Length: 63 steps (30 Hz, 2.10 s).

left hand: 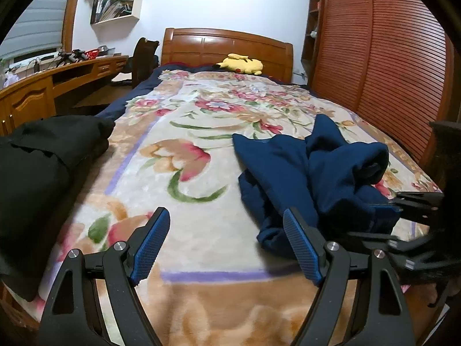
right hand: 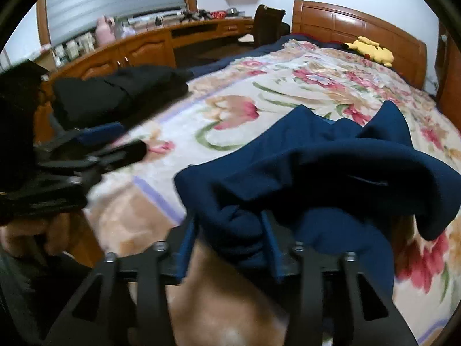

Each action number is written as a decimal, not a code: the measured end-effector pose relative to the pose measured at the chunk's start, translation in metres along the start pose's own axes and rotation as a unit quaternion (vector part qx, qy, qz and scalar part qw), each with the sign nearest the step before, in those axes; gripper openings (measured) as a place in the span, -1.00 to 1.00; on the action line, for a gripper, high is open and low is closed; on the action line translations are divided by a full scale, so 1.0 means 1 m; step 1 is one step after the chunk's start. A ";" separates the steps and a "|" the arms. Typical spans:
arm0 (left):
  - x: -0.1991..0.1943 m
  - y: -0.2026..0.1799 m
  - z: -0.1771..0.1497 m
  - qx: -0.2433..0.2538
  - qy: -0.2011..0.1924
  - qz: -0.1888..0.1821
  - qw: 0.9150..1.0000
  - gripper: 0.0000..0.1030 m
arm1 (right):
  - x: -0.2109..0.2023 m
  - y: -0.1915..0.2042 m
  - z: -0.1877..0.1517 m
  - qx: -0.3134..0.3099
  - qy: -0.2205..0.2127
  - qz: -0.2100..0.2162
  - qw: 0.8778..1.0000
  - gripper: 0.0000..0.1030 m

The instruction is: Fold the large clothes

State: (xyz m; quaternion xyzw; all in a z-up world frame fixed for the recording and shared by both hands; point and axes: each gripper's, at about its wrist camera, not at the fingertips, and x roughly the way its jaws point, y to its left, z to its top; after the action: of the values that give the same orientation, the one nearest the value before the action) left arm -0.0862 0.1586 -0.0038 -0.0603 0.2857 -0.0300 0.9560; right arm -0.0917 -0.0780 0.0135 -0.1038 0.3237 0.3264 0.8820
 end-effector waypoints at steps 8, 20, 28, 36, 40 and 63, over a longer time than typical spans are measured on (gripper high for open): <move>-0.017 -0.030 0.004 0.026 -0.034 -0.031 0.999 0.59 | -0.063 -0.014 -0.047 -0.017 -0.044 -0.036 0.998 0.28; 0.007 -0.071 0.003 0.047 -0.022 -0.067 0.996 0.59 | -0.050 -0.120 -0.056 0.043 -0.032 -0.198 0.979 0.28; 0.022 -0.076 -0.004 0.063 -0.021 -0.062 0.996 0.59 | 0.003 -0.159 -0.039 0.061 -0.002 -0.205 0.977 0.28; 0.025 -0.069 -0.003 0.067 -0.006 -0.110 0.992 0.17 | 0.033 -0.183 0.010 0.024 -0.047 -0.196 0.979 0.10; 0.029 -0.070 -0.002 0.074 0.002 -0.127 0.989 -0.08 | 0.055 -0.173 0.048 -0.028 -0.055 -0.160 0.985 -0.85; 0.033 -0.063 -0.005 0.078 0.028 -0.113 0.990 -0.60 | 0.132 -0.158 0.158 -0.063 -0.026 -0.130 0.989 0.47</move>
State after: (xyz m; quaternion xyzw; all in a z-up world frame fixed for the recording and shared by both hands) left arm -0.0631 0.0928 -0.0171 -0.0163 0.3007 -0.1621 0.9397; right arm 0.1658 -0.0698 0.0458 -0.1917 0.2635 0.2316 0.9166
